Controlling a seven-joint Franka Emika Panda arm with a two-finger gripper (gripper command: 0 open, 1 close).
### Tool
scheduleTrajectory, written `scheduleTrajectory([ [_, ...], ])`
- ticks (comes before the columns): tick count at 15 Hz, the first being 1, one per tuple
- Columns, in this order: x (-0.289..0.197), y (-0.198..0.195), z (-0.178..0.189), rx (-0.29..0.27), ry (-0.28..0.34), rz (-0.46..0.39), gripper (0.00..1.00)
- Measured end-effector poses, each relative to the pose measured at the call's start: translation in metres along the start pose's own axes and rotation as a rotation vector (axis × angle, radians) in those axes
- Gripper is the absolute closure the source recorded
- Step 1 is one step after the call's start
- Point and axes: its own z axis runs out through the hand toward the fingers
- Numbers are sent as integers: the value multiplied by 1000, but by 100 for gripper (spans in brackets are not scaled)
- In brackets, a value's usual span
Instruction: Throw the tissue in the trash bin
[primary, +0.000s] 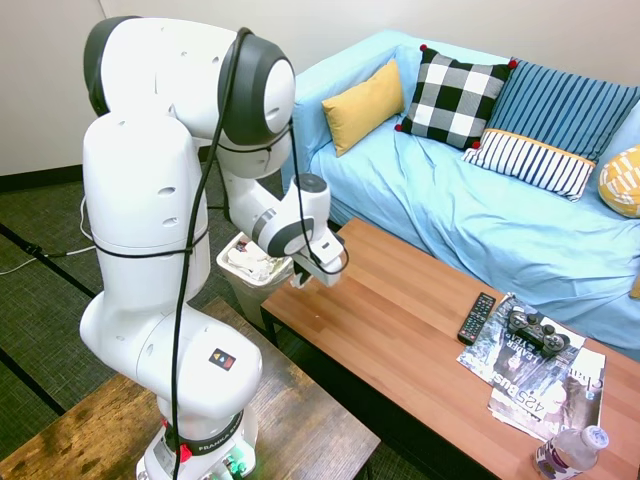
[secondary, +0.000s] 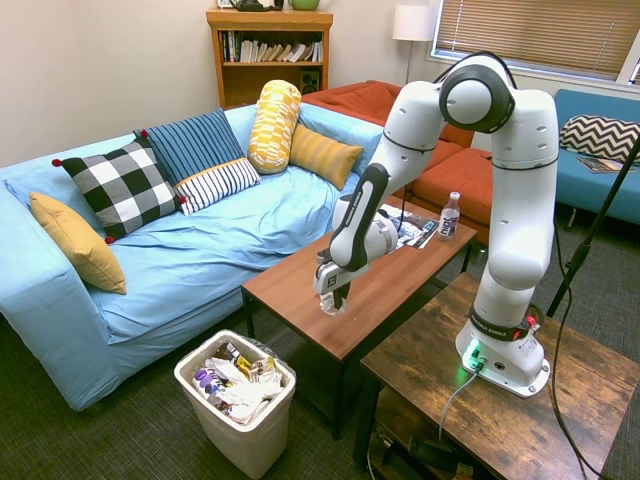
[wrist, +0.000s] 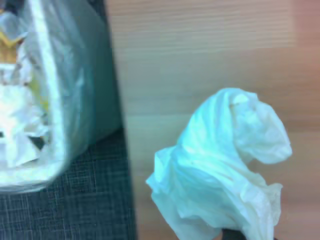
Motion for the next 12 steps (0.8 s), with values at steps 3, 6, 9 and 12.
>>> scheduleTrajectory([
  [3, -26, -71, -16, -18, 57, -63, 100],
  [6, -48, -131, -12, -42, 66, -115, 100],
  [9, -80, -171, 31, -69, 60, -169, 100],
  [12, -96, -198, 71, -77, 58, -200, 100],
])
